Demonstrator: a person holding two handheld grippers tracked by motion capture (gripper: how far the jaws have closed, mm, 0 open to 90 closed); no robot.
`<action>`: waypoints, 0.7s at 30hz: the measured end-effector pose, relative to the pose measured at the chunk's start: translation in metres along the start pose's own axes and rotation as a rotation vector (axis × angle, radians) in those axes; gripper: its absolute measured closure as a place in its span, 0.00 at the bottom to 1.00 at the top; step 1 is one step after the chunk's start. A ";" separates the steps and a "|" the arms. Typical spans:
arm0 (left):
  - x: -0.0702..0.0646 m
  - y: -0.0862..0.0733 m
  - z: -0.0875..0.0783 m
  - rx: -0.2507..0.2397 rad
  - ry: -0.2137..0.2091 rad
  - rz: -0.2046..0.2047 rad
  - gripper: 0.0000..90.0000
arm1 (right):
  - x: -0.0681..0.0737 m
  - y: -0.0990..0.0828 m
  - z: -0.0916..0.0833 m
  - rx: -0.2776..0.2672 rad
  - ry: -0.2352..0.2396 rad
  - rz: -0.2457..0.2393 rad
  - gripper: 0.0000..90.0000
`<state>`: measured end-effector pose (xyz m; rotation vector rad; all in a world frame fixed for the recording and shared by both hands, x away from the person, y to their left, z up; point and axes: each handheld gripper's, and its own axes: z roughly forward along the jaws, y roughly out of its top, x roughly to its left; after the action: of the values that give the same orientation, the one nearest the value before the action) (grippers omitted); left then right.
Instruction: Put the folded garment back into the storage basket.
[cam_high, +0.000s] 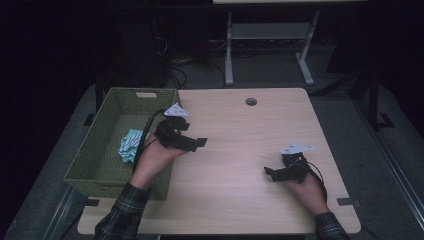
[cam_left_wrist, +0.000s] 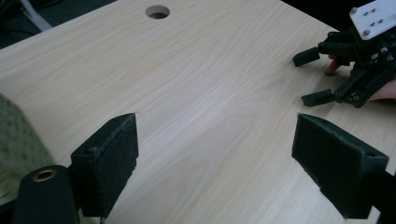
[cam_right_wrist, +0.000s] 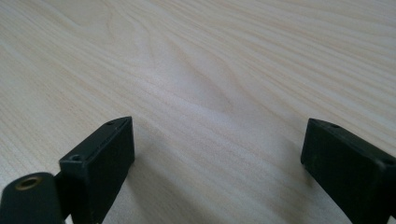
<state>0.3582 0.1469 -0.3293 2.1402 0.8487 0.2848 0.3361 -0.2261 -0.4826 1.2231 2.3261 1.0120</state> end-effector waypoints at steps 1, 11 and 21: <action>-0.003 0.000 0.004 0.002 -0.003 0.001 0.16 | 0.000 0.000 0.000 0.000 0.000 -0.001 0.10; -0.027 -0.006 0.038 0.021 -0.003 0.052 0.15 | 0.000 0.000 0.000 0.000 0.000 0.001 0.10; -0.041 -0.025 0.064 0.016 -0.002 0.059 0.15 | 0.000 0.000 0.000 -0.001 0.001 0.003 0.10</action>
<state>0.3452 0.0928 -0.3868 2.1831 0.7896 0.3070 0.3360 -0.2259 -0.4826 1.2264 2.3251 1.0142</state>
